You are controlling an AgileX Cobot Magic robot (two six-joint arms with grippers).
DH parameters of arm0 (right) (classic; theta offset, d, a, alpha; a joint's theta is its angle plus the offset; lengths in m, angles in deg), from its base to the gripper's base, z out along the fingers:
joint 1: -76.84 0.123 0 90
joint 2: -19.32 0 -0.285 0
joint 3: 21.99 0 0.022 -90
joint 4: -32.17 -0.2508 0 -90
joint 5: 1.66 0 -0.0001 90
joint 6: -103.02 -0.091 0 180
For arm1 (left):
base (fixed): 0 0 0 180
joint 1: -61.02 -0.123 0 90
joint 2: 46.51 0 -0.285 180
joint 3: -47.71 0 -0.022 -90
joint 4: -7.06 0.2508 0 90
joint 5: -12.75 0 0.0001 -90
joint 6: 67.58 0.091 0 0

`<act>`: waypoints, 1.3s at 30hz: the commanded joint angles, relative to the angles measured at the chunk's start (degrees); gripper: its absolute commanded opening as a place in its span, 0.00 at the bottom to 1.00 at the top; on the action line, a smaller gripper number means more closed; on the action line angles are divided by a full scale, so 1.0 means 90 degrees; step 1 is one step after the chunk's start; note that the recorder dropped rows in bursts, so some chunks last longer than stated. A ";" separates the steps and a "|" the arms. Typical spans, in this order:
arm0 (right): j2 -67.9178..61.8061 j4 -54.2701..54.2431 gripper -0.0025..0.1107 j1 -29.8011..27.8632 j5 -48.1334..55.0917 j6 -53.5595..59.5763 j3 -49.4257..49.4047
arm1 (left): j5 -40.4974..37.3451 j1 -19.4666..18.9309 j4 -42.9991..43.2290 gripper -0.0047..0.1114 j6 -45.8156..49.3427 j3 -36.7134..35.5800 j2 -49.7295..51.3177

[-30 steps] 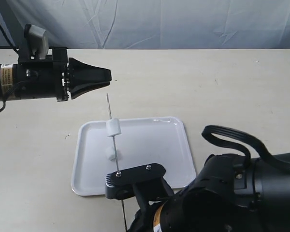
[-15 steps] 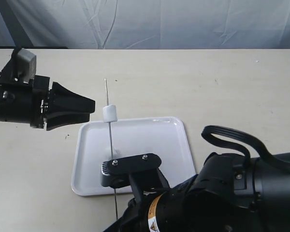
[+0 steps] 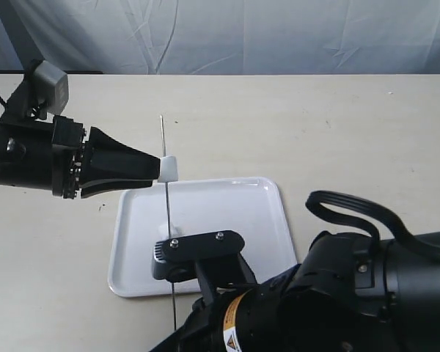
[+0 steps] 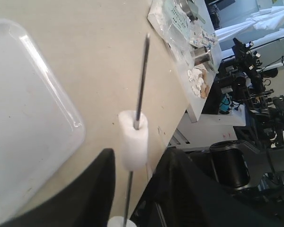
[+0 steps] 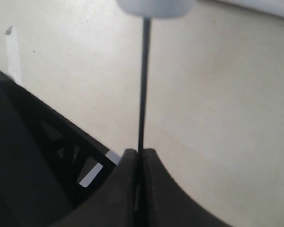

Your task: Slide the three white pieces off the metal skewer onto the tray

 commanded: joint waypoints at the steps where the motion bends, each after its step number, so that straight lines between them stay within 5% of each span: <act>1: 0.0021 -0.0023 0.02 -0.0009 -0.0125 0.0003 -0.0020 | 0.0034 0.0024 -0.0261 0.37 0.0089 -0.0029 -0.0051; 39: 0.0021 -0.0103 0.02 -0.0009 -0.0161 0.0003 -0.0020 | -0.0382 0.0265 -0.0331 0.37 0.0268 -0.0029 -0.0051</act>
